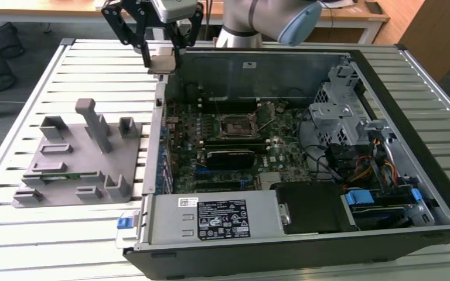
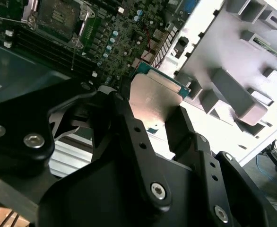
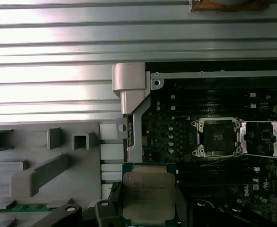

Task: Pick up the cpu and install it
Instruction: 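Pick up the cpu and move it towards the insertion slot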

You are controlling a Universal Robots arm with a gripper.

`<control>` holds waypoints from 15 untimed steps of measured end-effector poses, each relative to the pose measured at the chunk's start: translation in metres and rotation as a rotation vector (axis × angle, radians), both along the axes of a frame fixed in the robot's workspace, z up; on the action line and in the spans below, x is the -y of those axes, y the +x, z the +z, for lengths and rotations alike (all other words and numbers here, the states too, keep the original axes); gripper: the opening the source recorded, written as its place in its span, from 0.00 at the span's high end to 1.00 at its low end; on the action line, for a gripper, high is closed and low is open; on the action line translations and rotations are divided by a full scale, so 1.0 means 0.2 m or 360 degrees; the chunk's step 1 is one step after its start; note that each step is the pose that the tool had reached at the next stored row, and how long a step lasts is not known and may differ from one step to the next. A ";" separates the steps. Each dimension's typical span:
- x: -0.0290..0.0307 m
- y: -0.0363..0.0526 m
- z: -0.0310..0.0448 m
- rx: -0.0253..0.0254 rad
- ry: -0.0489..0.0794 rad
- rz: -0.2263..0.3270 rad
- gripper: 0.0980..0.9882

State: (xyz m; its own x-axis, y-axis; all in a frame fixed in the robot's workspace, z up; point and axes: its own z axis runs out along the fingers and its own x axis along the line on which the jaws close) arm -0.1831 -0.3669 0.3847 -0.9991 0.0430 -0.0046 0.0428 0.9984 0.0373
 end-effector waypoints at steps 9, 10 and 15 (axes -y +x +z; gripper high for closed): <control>0.023 0.078 -0.007 -0.00009 0.0005 0.0000 0.51; 0.026 0.085 -0.008 -0.00009 0.0007 0.0000 0.51; 0.028 0.134 -0.011 -0.00017 0.0015 -0.0001 0.51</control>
